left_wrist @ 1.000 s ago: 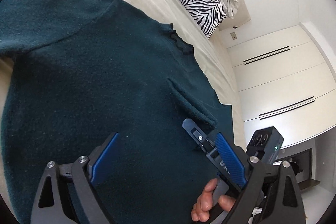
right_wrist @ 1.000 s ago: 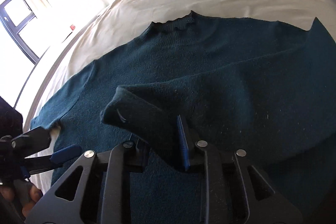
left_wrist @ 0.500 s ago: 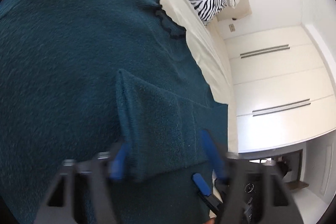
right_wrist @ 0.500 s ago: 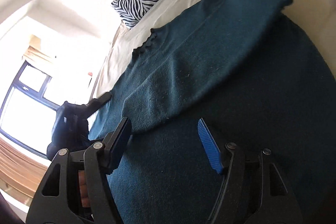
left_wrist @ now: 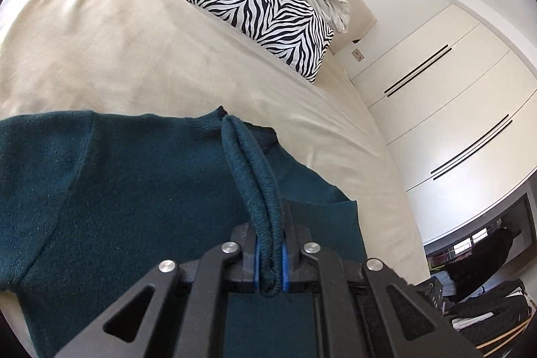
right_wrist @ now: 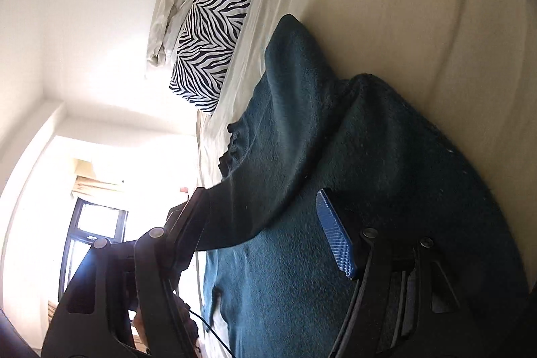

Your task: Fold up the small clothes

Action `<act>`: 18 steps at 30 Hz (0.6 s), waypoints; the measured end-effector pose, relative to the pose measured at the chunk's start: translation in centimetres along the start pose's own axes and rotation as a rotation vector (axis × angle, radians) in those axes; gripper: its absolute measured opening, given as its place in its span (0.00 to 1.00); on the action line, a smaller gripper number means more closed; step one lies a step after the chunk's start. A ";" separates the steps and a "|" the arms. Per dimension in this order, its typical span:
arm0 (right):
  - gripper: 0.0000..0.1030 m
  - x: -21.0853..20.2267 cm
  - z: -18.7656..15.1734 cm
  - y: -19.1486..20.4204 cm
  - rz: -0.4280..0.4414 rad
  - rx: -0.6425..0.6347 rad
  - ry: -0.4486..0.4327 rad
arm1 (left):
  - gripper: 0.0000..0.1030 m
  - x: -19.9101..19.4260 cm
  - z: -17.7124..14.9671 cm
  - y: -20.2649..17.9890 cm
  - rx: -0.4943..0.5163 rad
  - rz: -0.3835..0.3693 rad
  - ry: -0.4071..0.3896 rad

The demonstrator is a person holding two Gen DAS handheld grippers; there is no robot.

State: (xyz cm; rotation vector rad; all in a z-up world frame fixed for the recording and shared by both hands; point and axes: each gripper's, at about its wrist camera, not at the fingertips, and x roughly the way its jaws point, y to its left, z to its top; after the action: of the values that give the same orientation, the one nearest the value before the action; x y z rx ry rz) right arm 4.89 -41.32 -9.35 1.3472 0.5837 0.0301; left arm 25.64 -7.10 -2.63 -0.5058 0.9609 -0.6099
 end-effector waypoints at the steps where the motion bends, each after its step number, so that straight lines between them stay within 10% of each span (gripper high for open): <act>1: 0.63 0.9 0.4 0.3 0.003 0.010 -0.003 | 0.09 0.1 -0.3 0.6 -0.004 0.013 0.008; 18: 0.63 1.0 5.0 -0.6 -0.044 0.062 -0.066 | 0.09 2.9 -1.9 6.7 -0.084 0.099 0.053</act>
State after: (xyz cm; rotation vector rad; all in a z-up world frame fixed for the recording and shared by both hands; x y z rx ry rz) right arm 7.59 -45.62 -9.74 1.3899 0.5620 -0.0685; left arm 26.95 -4.49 -9.57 -0.5156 1.0594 -0.4975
